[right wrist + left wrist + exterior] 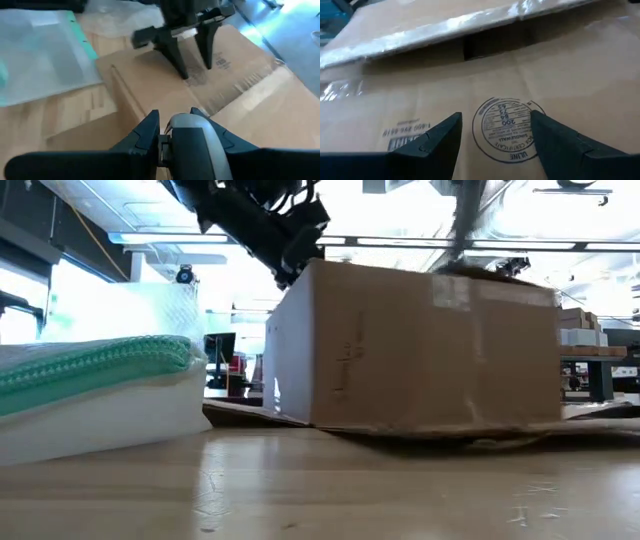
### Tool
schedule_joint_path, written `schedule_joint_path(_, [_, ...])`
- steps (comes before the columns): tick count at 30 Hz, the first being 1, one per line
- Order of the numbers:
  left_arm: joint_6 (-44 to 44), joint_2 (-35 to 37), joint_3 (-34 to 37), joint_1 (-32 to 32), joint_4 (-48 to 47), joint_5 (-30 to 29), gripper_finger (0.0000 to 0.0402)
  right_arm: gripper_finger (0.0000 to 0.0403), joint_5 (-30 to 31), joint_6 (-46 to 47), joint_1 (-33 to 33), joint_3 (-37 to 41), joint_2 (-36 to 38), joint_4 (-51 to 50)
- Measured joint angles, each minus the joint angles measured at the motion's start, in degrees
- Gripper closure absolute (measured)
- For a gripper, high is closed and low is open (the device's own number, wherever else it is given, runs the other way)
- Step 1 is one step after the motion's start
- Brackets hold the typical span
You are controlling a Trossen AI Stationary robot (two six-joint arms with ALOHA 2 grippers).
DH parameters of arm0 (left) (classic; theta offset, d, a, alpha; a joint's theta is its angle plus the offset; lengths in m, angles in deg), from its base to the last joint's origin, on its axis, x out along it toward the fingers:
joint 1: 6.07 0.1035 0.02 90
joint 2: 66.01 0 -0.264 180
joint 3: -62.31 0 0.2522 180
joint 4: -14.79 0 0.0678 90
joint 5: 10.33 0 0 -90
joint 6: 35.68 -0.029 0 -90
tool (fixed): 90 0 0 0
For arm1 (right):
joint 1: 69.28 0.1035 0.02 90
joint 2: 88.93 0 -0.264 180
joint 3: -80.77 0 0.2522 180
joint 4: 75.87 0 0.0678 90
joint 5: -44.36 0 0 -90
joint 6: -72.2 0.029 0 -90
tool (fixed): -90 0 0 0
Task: Unpack boxes
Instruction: Break down cardboard box until it is fully flat
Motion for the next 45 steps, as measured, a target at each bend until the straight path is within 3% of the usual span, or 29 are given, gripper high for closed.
schedule_joint_path(6, [0.9,0.0,0.2,2.0,-0.3,-3.0,0.0188,0.0334,-11.9,-2.1,0.3,-1.3,0.8,0.3])
schedule_joint_path(13, [1.1,0.7,0.4,1.6,0.0,-2.2,0.0188,0.0334,-10.3,-4.1,1.4,-0.9,1.2,-0.1])
schedule_joint_path(17, [0.8,3.5,0.7,-0.4,0.6,-1.7,0.0188,0.0334,-10.8,-4.8,1.3,3.3,2.7,5.6])
schedule_joint_path(20, [0.1,6.5,0.9,-2.8,0.3,0.3,0.0188,0.0334,-12.6,-6.2,1.3,9.6,4.9,16.3])
schedule_joint_path(26, [-7.9,11.3,0.7,-8.9,2.0,0.7,0.0188,0.0334,-12.7,-14.1,0.0,23.5,6.4,52.2])
schedule_joint_path(31, [-16.5,11.8,0.7,-14.3,4.2,-0.2,0.0188,0.0334,-11.1,-20.5,-2.0,31.5,5.8,80.4])
schedule_joint_path(36, [-17.7,9.0,0.7,-17.7,13.6,-4.1,0.0188,0.0334,-12.7,-24.7,-3.8,35.9,3.3,104.9])
schedule_joint_path(40, [-17.7,5.6,0.6,-18.9,27.0,-7.0,0.0188,0.0334,-18.0,-25.9,-5.7,36.1,0.9,113.6])
schedule_joint_path(45, [-20.2,1.5,0.6,-19.1,44.5,-6.3,0.0188,0.0334,-21.5,-25.6,-6.9,34.5,-1.3,114.7])
